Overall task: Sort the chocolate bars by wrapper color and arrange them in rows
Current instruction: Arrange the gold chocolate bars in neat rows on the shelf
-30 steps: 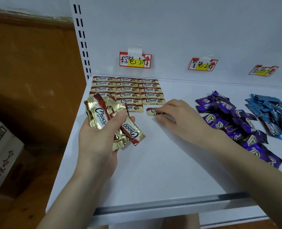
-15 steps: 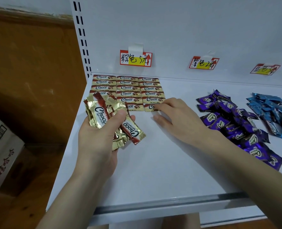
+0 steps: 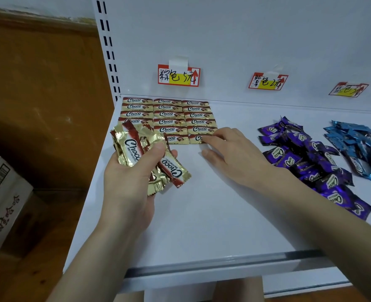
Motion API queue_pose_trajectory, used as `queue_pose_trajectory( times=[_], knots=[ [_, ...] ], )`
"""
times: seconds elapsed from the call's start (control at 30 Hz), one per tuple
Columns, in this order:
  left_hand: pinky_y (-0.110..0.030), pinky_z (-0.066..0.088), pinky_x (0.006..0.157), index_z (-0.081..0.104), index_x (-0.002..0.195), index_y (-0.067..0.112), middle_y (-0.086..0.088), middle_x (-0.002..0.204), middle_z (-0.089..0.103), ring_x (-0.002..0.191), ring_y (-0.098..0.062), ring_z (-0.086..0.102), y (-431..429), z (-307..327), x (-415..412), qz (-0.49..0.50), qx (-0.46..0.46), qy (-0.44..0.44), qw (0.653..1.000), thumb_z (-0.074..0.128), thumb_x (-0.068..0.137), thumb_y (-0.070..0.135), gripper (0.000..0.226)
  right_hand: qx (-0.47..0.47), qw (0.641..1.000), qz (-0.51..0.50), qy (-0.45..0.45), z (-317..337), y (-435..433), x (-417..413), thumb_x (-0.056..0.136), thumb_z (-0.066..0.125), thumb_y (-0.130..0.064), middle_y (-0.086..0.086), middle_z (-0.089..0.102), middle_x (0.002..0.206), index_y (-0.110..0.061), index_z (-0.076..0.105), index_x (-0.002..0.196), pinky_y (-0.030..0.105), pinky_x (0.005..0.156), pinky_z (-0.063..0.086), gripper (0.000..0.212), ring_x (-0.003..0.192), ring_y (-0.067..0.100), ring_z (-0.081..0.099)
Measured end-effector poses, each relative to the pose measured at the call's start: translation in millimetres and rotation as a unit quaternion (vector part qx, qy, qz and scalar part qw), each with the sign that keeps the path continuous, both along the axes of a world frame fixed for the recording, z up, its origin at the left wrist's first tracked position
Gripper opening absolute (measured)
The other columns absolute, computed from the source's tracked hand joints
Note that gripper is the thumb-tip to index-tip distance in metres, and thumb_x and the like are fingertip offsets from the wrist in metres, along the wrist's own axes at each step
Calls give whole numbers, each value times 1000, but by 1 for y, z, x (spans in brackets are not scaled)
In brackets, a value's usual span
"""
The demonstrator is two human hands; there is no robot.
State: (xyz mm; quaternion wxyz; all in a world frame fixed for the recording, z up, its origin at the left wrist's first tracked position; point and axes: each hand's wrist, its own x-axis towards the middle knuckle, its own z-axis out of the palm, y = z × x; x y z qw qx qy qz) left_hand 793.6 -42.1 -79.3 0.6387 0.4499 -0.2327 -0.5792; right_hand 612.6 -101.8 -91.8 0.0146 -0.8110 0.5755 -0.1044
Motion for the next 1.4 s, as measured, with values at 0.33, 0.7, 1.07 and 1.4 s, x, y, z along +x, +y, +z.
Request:
queue_pose_trajectory(
  times=[0.33,0.7,1.07,1.4],
  knots=[
    [-32,58,69,59,115,21,-1,104,72,86,-16,71,4,3,-1,-5,-21,9,1000,65,82,8,36,-12,941,-15,-338,43,22,12,90,57,-20,-8,62,89,-20,64,93,12,70,41,8,80,2,56],
    [-52,53,87,55,125,11,-12,112,68,98,-29,68,33,20,16,13,-77,59,995,62,82,13,43,92,875,76,-469,46,79,76,75,73,-11,-12,63,62,-23,66,71,11,58,43,14,61,1,58],
    [-40,57,80,56,123,15,-6,110,70,97,-24,69,45,17,29,42,-92,28,995,65,75,16,49,143,853,45,-500,54,84,91,80,67,-3,-2,60,65,-19,63,83,19,56,49,16,57,7,55],
    [-41,58,70,63,112,17,-4,97,73,84,-23,71,48,5,38,21,-55,-61,996,71,76,5,38,207,800,-29,-562,42,74,95,79,70,-19,2,67,86,-14,62,88,24,75,48,13,83,10,62]
  ],
)
